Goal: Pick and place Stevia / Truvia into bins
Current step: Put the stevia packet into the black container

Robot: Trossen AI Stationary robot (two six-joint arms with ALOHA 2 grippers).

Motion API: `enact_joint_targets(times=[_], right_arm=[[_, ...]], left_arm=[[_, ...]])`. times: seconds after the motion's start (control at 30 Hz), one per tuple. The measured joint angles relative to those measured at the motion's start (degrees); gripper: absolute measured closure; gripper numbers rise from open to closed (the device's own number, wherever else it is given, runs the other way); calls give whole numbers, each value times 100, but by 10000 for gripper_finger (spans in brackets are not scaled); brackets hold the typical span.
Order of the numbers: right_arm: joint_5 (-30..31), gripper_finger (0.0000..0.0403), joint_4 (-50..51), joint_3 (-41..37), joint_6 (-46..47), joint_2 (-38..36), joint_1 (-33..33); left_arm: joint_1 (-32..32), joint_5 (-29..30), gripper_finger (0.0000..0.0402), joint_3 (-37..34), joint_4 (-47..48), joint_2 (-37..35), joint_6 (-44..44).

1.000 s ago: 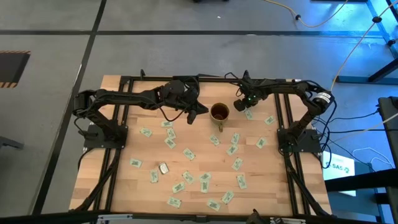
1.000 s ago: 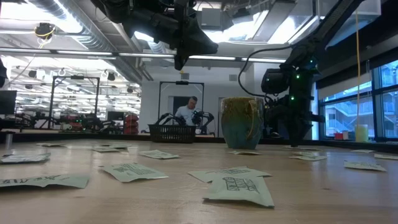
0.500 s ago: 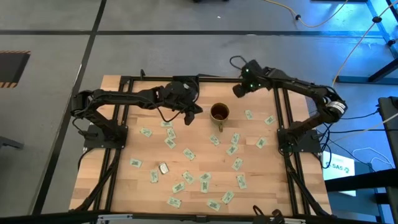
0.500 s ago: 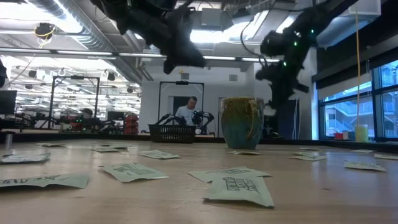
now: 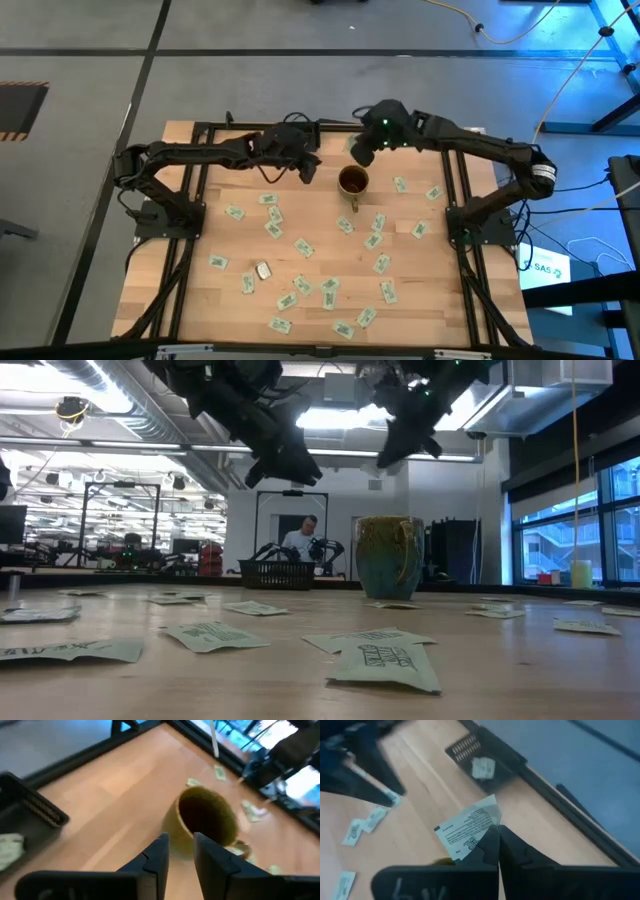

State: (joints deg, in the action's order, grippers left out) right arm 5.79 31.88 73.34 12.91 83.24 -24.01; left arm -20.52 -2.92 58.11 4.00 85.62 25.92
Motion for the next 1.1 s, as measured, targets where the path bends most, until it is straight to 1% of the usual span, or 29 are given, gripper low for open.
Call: enact_joint_targets(times=[0.13, 0.2, 0.33, 0.5, 0.73, 0.97, 1.1], right_arm=[[509, 403, -187, 0, -13, 35, 366], [620, 403, -325, 0, -7, 35, 483], [665, 403, -651, 0, 4, 33, 662], [676, 403, -930, 2, -9, 57, 815], [681, 403, -985, 2, 26, 76, 811], [675, 403, -1008, 2, 29, 74, 889], [672, 403, -1130, 3, 29, 74, 1010]], left_arm=[[-39, -531, 297, 0, -125, 0, 126], [-6, -627, 288, 0, -209, 0, 45], [101, -587, 272, 0, -466, 0, -206], [136, -582, 260, 0, -978, 0, 40], [125, -546, 258, 0, -1286, 0, 279], [89, -450, 258, 0, -1584, 0, 282], [16, -446, 258, 0, -1589, 0, 207]])
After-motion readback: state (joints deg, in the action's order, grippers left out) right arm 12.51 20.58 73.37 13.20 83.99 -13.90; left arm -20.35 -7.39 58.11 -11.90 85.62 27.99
